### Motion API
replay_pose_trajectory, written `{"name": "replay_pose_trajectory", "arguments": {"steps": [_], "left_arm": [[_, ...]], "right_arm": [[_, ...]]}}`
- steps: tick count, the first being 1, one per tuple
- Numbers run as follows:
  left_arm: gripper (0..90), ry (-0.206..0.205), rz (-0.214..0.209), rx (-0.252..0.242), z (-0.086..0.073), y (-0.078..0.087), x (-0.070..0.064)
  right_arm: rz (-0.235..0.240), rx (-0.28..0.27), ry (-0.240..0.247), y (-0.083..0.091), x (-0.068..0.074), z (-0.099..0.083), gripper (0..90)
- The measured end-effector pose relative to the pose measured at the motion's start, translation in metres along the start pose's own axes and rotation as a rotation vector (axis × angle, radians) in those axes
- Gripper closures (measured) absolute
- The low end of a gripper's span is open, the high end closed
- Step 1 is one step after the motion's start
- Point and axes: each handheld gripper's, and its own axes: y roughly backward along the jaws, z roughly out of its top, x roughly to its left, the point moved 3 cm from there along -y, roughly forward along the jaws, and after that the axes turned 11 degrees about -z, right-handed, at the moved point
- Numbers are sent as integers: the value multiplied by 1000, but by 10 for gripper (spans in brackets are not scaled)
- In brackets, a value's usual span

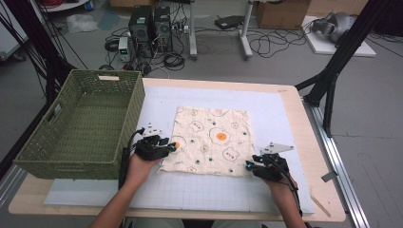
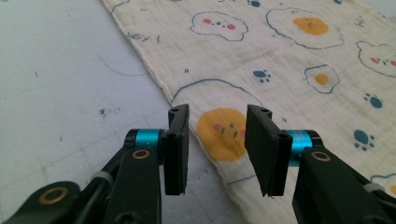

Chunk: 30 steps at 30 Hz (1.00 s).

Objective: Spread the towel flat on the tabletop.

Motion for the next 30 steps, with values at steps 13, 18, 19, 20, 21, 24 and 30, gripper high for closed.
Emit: {"name": "replay_pose_trajectory", "arguments": {"steps": [13, 18, 19, 20, 21, 24, 30], "left_arm": [[625, 6, -42, 35, -15, 7, -13], [626, -32, -52, 78, -23, 4, -23], [632, -57, -33, 75, -24, 4, -25], [673, -81, -20, 78, -25, 5, -26], [738, -96, -14, 84, -25, 6, -26], [873, -109, -12, 89, -28, 9, -28], [883, -84, -16, 114, -32, 21, -29]], "right_arm": [[-66, 12, -15, 12, -13, -5, 679], [-51, -1, -36, 12, -15, -6, 625], [-44, 7, -33, 11, -14, -6, 625], [-44, 11, -27, 9, -13, -6, 624], [-43, 16, -22, 8, -11, -7, 624], [-22, 38, -11, 4, -8, -8, 727], [-31, 81, 25, 10, 0, -7, 867]]}}
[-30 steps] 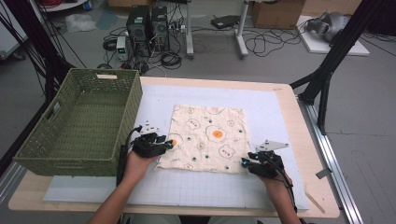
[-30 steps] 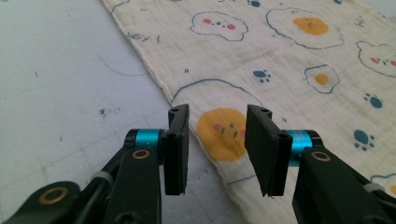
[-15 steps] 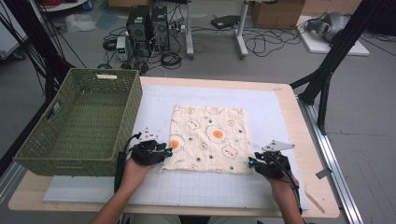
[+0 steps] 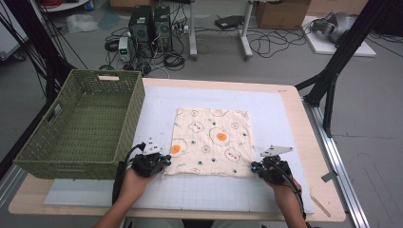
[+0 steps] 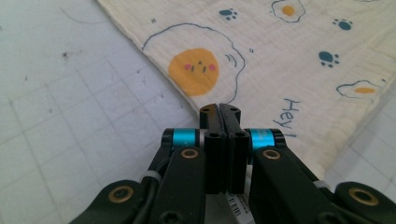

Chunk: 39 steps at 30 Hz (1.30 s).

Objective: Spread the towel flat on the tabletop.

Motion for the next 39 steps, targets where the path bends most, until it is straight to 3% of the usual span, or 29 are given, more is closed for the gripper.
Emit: {"name": "replay_pose_trajectory", "arguments": {"steps": [7, 9, 11, 12, 13, 16, 19, 22, 26, 33, 36, 39], "left_arm": [[881, 3, -31, -2, -4, 10, -5], [831, 22, -35, -52, -1, 13, -4], [582, 48, -24, -116, 1, 14, 3], [532, 67, -25, -143, 2, 15, 7], [514, 83, -26, -168, 4, 15, 10], [424, 61, -19, -231, 12, 15, 14], [386, 45, -39, -294, 23, 16, 15], [310, 46, -13, -368, 31, 17, 21], [195, 32, -6, -367, 34, 13, 25], [197, 47, -24, -354, 36, 10, 24], [218, 63, -40, -368, 35, 11, 21], [223, 37, -30, -368, 36, 10, 12]], "right_arm": [[32, 10, 5, 10, 2, -8, 863], [30, 1, 10, 12, 2, -7, 827], [-11, -17, 9, 13, -1, -6, 664], [-33, -41, 4, 14, -3, -5, 586], [-52, -72, -1, 14, -5, -4, 532], [-77, -135, -31, 16, -14, 1, 414], [-119, -192, -75, 18, -23, 6, 334], [-126, -236, -117, 20, -31, 11, 290], [-126, -286, -137, 21, -37, 18, 199], [-100, -329, -174, 22, -42, 26, 137], [-97, -310, -137, 22, -40, 22, 119], [-94, -286, -98, 20, -38, 17, 118]]}}
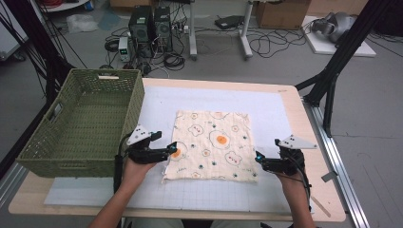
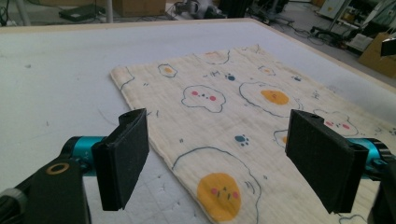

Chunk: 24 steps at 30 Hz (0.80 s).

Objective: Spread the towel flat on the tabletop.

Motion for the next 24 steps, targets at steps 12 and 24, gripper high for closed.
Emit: {"name": "replay_pose_trajectory", "arguments": {"steps": [12, 24], "left_arm": [[234, -58, 7, -13, 10, 3, -19], [234, -18, 34, -25, 11, 12, -5]], "right_arm": [[-3, -18, -11, 8, -1, 1, 116], [-13, -13, -27, 3, -3, 1, 111]]}}
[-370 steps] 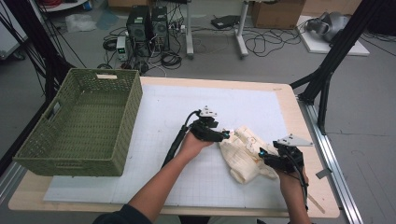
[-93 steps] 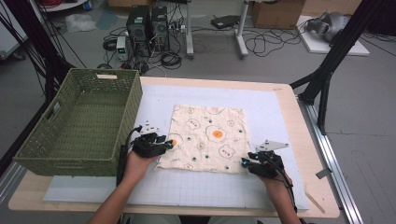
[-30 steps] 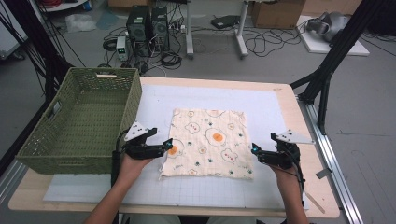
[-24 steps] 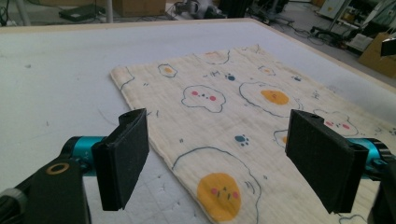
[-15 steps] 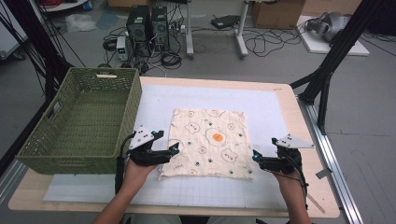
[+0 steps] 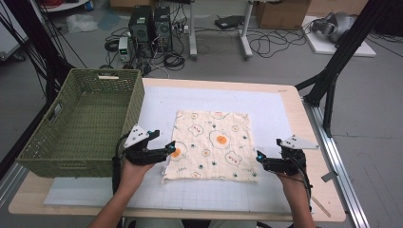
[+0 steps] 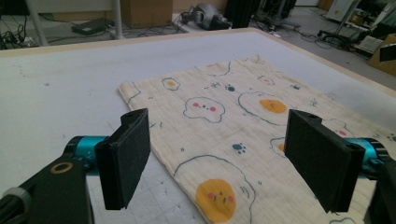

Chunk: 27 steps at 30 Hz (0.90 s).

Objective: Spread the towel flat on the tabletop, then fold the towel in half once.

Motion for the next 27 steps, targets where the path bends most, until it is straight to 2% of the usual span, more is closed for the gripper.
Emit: {"name": "replay_pose_trajectory", "arguments": {"steps": [10, 18, 19, 27], "left_arm": [[233, 14, -8, 10, -2, -3, 3], [224, 59, -20, 22, -4, -12, 8], [224, 58, -18, 32, -3, -14, 9], [210, 89, -19, 4, 17, -33, 14]], "right_arm": [[-6, 7, -13, 1, -5, -2, 111], [-6, 15, -15, 0, -5, -4, 111], [-5, 11, -14, -1, -5, -4, 111], [-2, 31, -3, -6, -6, -6, 112]]}}
